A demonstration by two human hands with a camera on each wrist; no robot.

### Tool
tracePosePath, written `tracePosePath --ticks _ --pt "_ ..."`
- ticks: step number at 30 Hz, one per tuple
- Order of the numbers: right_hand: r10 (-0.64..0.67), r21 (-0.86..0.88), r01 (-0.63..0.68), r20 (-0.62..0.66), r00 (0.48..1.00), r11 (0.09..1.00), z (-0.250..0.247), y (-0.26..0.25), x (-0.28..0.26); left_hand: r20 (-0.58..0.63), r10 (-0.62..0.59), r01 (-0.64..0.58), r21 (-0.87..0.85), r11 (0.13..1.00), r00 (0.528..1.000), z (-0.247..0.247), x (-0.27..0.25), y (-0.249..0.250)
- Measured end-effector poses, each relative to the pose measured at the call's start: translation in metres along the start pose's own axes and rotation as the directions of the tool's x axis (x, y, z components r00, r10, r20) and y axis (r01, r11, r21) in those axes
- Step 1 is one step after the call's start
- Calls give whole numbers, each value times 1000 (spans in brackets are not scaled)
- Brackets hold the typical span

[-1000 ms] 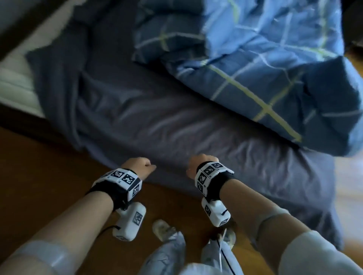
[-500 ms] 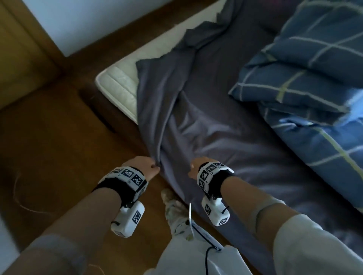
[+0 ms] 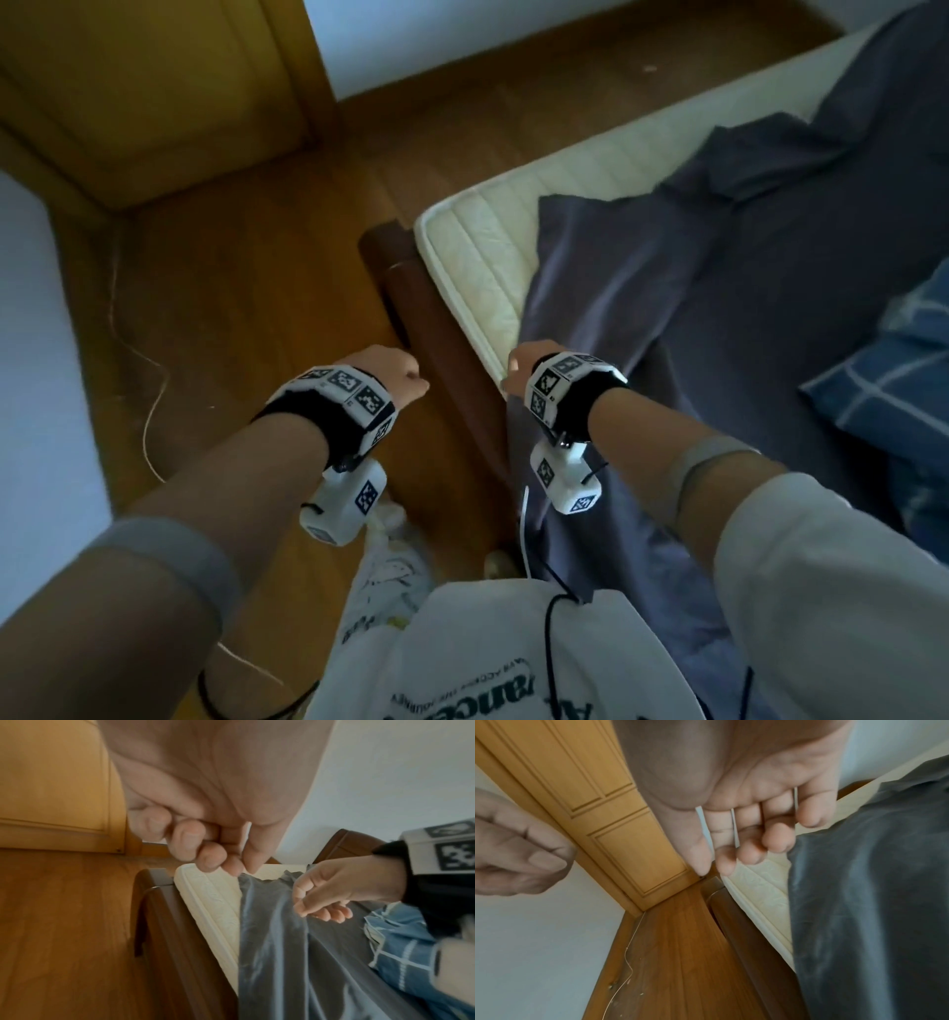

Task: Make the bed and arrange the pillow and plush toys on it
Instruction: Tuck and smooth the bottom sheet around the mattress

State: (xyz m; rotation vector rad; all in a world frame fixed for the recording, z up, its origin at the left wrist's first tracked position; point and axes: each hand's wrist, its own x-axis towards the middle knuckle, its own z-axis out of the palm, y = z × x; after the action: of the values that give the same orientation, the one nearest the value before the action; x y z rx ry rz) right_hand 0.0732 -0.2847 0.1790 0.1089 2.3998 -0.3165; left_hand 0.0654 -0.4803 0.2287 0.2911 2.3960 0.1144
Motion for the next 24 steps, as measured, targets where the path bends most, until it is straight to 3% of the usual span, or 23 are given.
tracePosePath --ticks 8,11,15,19,24 --pt "108 -57 -107 20 994 993 -64 -96 119 16 32 -31 -56 998 999 -106 97 -105" --pt "151 81 -150 -11 988 985 -94 -120 149 31 105 -106 41 993 994 -151 134 -125" --pt "236 273 -220 -27 971 937 -120 -125 172 95 224 -237 152 960 970 -196 193 -100" --pt "356 405 -344 49 933 847 -136 -96 193 195 393 -432 240 869 899 -215 249 -46" --pt "511 609 -462 106 853 645 -144 -41 238 316 421 -514 332 791 850 -225 314 -5"
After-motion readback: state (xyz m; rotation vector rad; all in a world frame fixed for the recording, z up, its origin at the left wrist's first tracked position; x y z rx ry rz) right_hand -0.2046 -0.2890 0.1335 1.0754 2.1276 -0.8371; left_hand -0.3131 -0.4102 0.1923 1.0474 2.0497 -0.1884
